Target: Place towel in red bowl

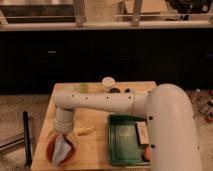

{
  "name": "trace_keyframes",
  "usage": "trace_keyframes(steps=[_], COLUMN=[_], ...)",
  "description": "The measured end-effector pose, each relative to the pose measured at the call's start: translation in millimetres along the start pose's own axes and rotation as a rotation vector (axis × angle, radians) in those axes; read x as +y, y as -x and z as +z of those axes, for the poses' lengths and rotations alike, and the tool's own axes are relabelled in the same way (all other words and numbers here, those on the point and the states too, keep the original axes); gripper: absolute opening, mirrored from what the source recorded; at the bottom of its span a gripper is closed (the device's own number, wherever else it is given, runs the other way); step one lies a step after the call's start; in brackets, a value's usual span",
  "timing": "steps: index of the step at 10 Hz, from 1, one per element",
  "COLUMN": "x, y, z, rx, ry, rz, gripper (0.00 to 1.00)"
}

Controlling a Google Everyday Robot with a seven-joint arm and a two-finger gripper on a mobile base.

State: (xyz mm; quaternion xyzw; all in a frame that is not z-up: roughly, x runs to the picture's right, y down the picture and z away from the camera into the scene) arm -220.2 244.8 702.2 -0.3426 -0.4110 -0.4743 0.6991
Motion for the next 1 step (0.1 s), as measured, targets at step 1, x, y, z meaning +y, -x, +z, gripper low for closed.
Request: trace_keyframes(steps=[1], x=[-1.6], y=[-3.0], z=[-5.6], rx=[0.012], ry=[-0.008], rz=[0.001], gripper=[0.80])
